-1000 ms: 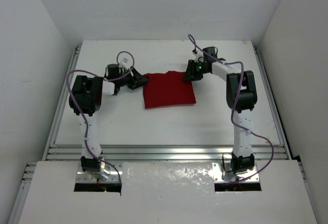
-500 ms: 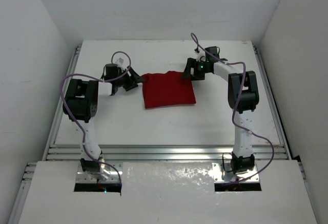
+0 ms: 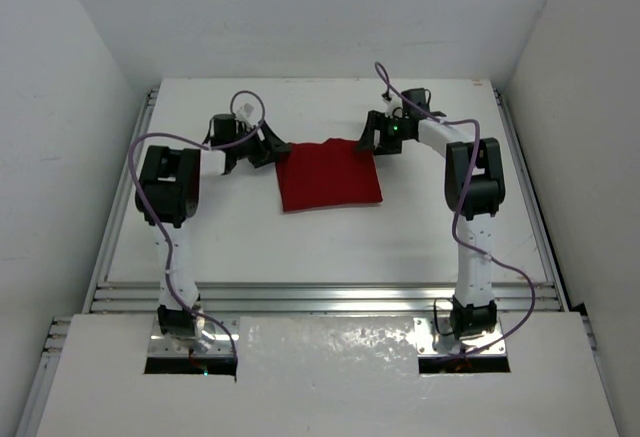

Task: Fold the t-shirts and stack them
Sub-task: Smooth out wrinkles on the folded tshirt

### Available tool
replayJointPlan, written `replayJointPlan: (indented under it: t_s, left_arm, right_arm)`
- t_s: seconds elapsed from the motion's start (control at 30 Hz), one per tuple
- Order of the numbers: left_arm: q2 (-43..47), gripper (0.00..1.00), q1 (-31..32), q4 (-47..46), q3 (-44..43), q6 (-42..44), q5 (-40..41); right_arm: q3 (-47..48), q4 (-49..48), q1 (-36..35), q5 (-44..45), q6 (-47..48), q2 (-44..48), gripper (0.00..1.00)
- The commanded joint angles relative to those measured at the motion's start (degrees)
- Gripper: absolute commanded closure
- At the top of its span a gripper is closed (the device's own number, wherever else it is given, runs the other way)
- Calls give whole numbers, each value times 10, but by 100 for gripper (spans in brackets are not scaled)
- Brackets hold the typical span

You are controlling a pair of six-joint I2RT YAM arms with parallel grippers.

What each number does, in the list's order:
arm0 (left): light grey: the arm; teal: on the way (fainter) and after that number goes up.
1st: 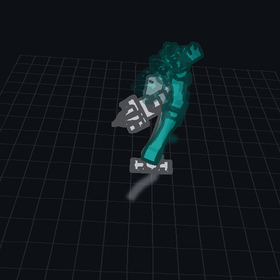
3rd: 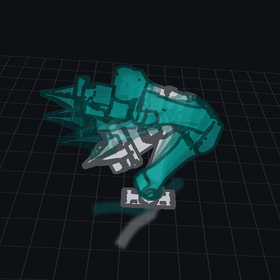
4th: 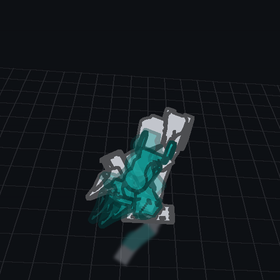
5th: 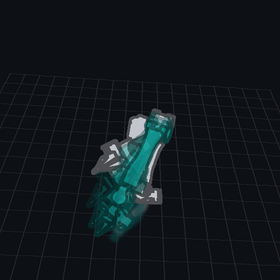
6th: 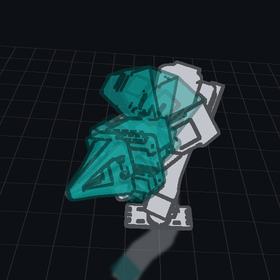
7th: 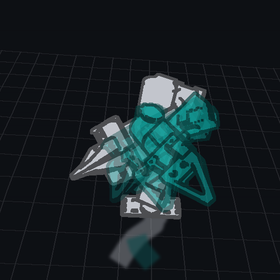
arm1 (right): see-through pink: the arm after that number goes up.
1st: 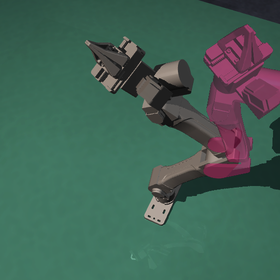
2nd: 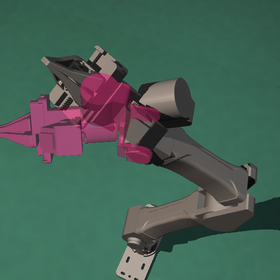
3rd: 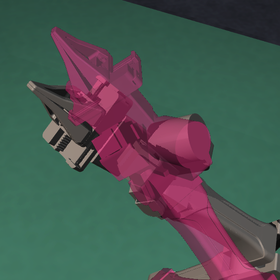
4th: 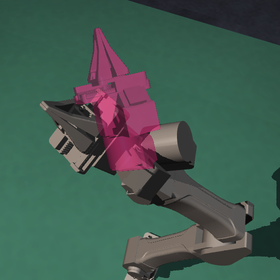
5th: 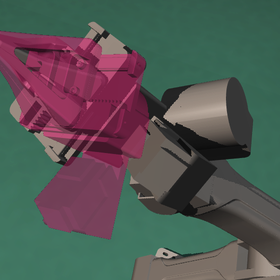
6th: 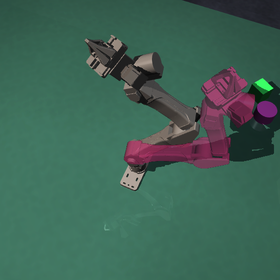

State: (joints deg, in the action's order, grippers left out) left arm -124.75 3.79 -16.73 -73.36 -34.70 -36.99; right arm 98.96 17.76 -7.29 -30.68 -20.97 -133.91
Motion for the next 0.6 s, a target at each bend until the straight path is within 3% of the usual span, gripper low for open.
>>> replayJointPlan:
  t_s: [0.0,0.17,0.3,0.4,0.43,0.47,0.5,0.53,0.57]
  left_arm:
    - [29,37,3,15,16,36,33]
    - [16,38,4,17,-8,48,5]
    - [-34,39,9,-37,-28,21,-84]
    - [-58,46,15,-69,-36,3,-109]
    - [-63,50,15,-74,-38,-3,-110]
    - [-66,66,15,-77,-40,-5,-113]
    - [-66,73,14,-78,-40,-6,-110]
    - [-63,78,14,-74,-39,-5,-104]
    - [-59,90,13,-67,-36,-3,-97]
  right_arm:
    - [4,-3,2,5,3,-3,23]
    - [-3,-10,1,-3,-3,0,24]
    - [-3,-8,2,-3,-1,-1,24]
    - [1,-8,1,-10,-3,-7,25]
    - [1,-8,1,-11,-4,-8,25]
    - [1,-9,1,-12,-4,-9,27]
    - [1,-9,1,-18,-3,-11,28]
    - [3,-8,1,-18,-3,-12,35]
    - [4,-9,1,-20,-3,-14,42]
